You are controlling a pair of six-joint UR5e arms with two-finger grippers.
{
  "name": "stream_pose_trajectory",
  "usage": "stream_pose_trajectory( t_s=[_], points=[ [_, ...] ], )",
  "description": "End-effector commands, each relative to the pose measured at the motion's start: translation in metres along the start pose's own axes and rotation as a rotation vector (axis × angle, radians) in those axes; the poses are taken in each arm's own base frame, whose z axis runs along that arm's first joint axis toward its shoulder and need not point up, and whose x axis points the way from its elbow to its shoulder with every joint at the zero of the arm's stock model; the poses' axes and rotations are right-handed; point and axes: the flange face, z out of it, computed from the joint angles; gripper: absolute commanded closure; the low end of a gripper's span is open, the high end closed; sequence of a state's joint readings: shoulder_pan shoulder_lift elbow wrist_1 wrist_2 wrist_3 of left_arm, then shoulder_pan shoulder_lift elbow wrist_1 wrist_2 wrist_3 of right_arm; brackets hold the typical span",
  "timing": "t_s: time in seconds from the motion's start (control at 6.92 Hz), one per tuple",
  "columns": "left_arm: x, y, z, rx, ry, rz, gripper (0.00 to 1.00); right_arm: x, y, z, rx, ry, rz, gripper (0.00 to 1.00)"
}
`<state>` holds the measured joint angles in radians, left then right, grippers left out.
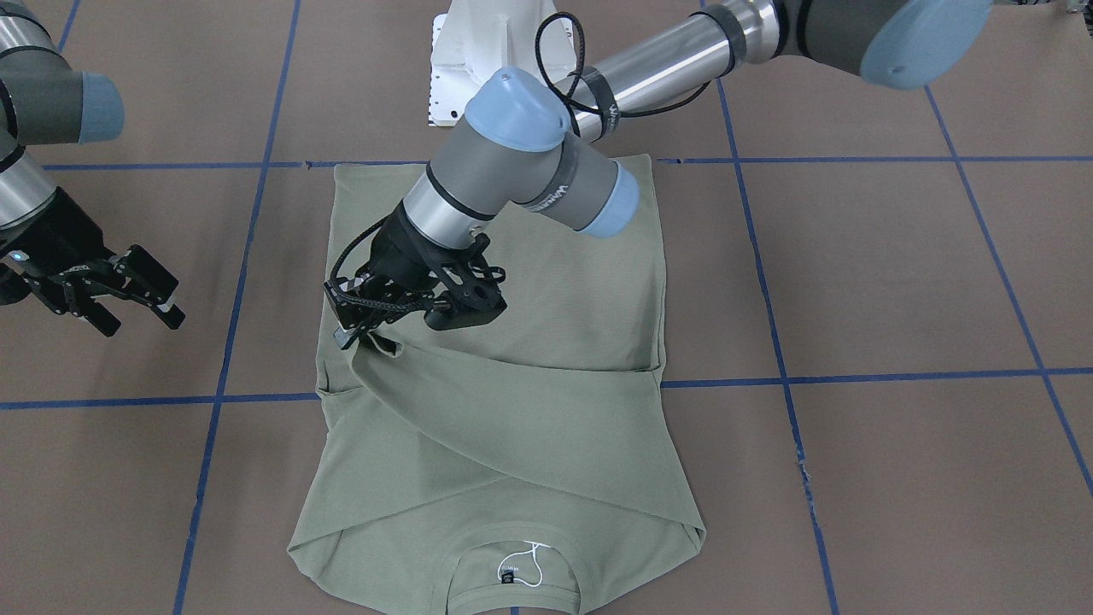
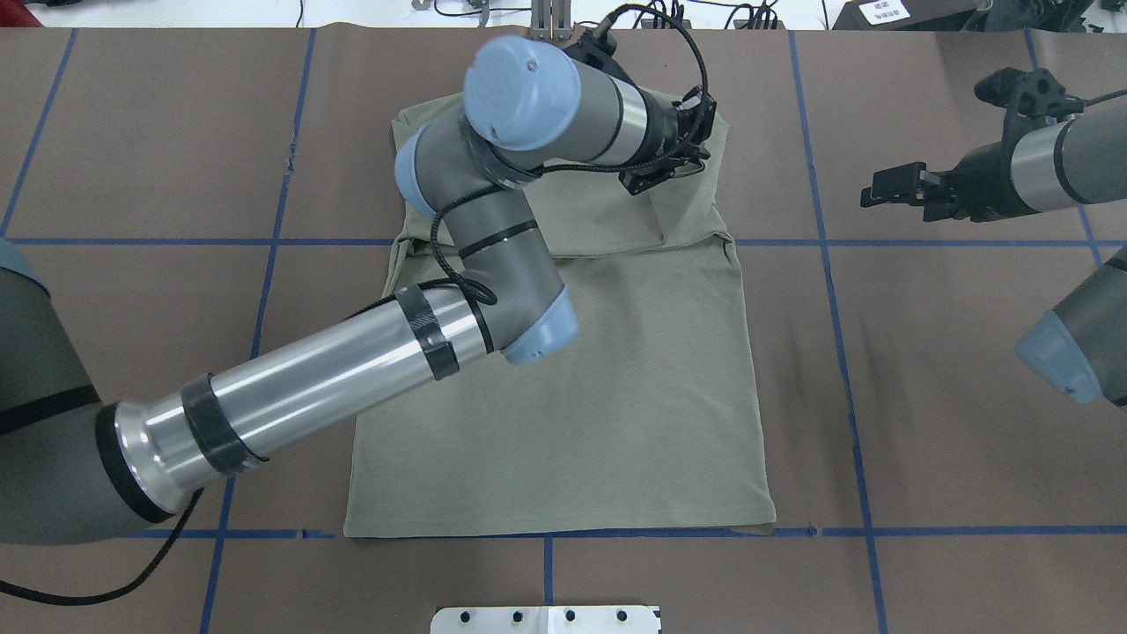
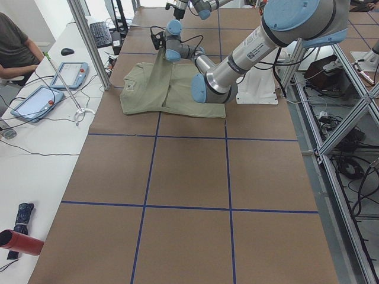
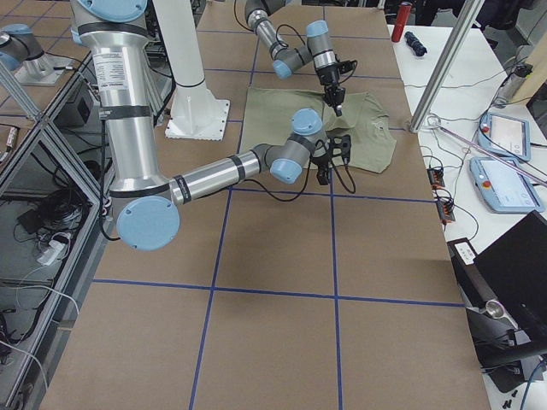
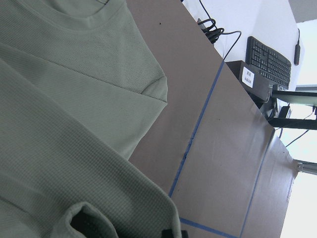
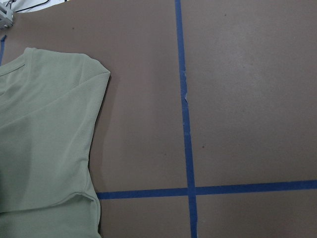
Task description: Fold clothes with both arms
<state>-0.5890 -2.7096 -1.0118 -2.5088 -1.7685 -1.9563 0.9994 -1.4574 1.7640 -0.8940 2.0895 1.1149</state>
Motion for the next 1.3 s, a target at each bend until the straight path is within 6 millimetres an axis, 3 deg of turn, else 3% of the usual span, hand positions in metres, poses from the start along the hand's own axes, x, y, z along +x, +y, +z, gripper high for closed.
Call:
stream_pose_trajectory(
  t_s=[0.0,0.14,0.29,0.43,0.58,0.72,0.87,1.01,1.16],
  points=[
    [-0.026,0.028,0.036,0.061,0.02,-0.003,0.98,0.01,0.001,-0.002,-0.002,0.006,0.001,0.0],
    [-0.023,0.034,0.045,0.065,0.02,-0.002,0.59,0.01,0.002,-0.002,-0.004,0.007,0.001,0.0],
    [-0.013,0.042,0.054,0.066,0.013,-0.003,0.36,0.01,0.002,-0.002,-0.004,0.007,0.003,0.0],
    [-0.017,0.056,0.057,0.068,0.016,-0.001,0.27,0.01,0.002,-0.002,-0.004,0.007,0.003,0.0],
    [-0.015,0.06,0.052,0.056,0.034,0.003,0.27,0.009,0.002,-0.001,-0.004,0.005,0.003,0.0],
    [-0.018,0.06,0.026,0.034,0.081,0.016,0.27,0.0,0.001,-0.004,-0.001,-0.009,0.014,0.0],
    [-0.044,0.053,-0.01,-0.004,0.102,0.024,0.28,-0.004,0.005,-0.006,-0.005,-0.019,0.059,0.0],
    [-0.08,0.04,-0.047,-0.044,0.067,0.04,0.28,-0.025,0.024,-0.005,-0.03,-0.043,0.134,0.0],
    [-0.094,0.035,-0.085,-0.052,0.062,0.083,0.29,-0.046,0.044,-0.005,-0.059,-0.068,0.209,0.0]
  ],
)
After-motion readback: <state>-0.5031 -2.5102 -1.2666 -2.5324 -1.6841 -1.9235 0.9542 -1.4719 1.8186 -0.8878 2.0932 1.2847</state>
